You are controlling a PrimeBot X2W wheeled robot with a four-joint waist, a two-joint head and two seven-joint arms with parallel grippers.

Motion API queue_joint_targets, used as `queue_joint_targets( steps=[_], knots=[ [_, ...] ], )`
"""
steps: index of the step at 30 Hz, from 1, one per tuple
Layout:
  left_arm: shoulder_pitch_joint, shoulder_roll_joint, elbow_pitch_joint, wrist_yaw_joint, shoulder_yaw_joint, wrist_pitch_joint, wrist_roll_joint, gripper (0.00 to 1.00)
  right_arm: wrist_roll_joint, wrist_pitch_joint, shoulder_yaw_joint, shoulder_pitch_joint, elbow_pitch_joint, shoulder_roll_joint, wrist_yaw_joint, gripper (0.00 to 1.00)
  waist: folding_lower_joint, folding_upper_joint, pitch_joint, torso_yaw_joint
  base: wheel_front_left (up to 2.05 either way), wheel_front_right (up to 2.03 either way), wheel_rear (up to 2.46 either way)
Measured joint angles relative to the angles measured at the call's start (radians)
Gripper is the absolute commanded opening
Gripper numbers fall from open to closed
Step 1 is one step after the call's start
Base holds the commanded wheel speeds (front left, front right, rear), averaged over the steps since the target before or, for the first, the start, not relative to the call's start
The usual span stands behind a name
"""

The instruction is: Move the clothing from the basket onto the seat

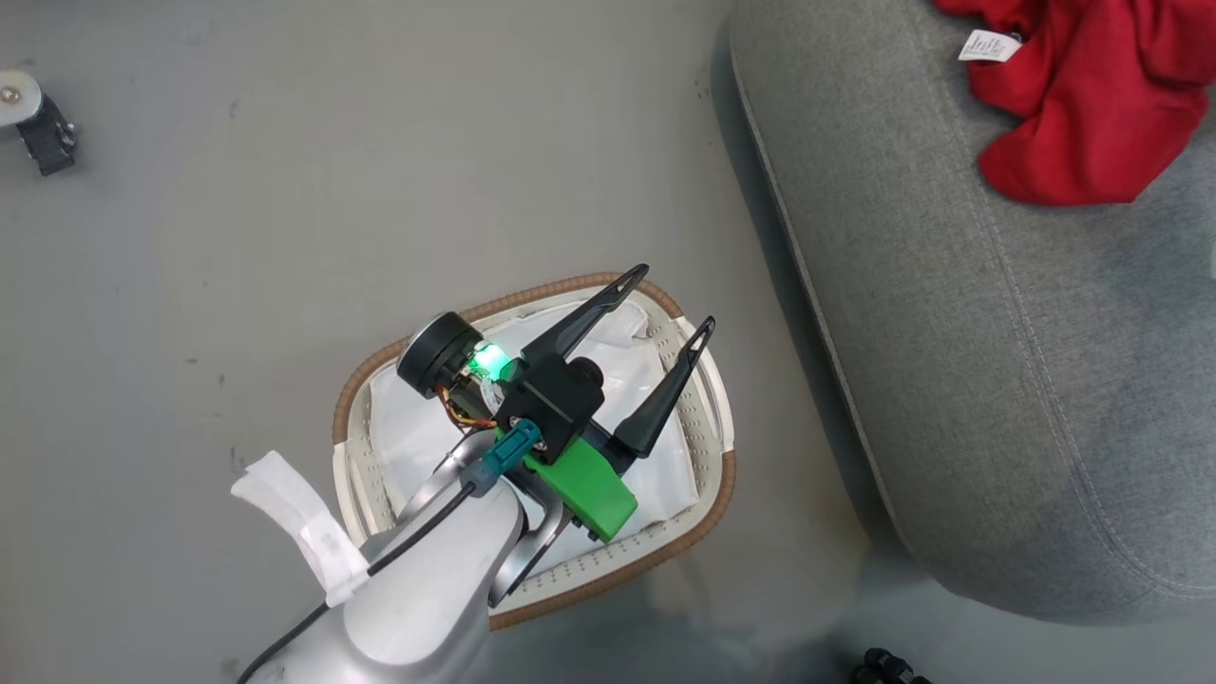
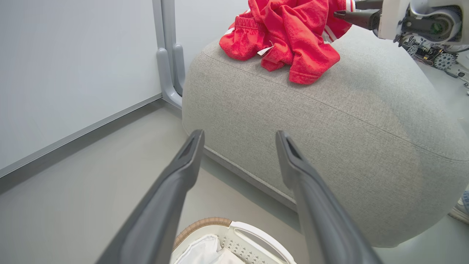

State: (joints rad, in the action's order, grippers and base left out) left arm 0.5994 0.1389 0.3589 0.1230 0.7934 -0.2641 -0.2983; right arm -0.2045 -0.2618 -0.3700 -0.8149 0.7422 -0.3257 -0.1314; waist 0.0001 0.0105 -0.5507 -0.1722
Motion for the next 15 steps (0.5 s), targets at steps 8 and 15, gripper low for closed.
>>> queue_joint_targets(
  steps=[8,15],
  knots=[
    [-0.048,-0.018,-0.021,-0.004,-0.052,0.000,-0.027,1.00,0.056,0.000,0.092,0.047,-0.061,0.006,0.000,1.00,-0.0001,0.0000,0.096,-0.014,0.00,0.00,0.00],
    [-0.106,-0.047,-0.036,-0.019,-0.142,0.000,-0.044,1.00,0.091,0.000,0.166,0.045,-0.095,-0.012,0.000,1.00,-0.0001,0.0000,0.196,-0.002,0.00,0.00,0.00]
  ],
)
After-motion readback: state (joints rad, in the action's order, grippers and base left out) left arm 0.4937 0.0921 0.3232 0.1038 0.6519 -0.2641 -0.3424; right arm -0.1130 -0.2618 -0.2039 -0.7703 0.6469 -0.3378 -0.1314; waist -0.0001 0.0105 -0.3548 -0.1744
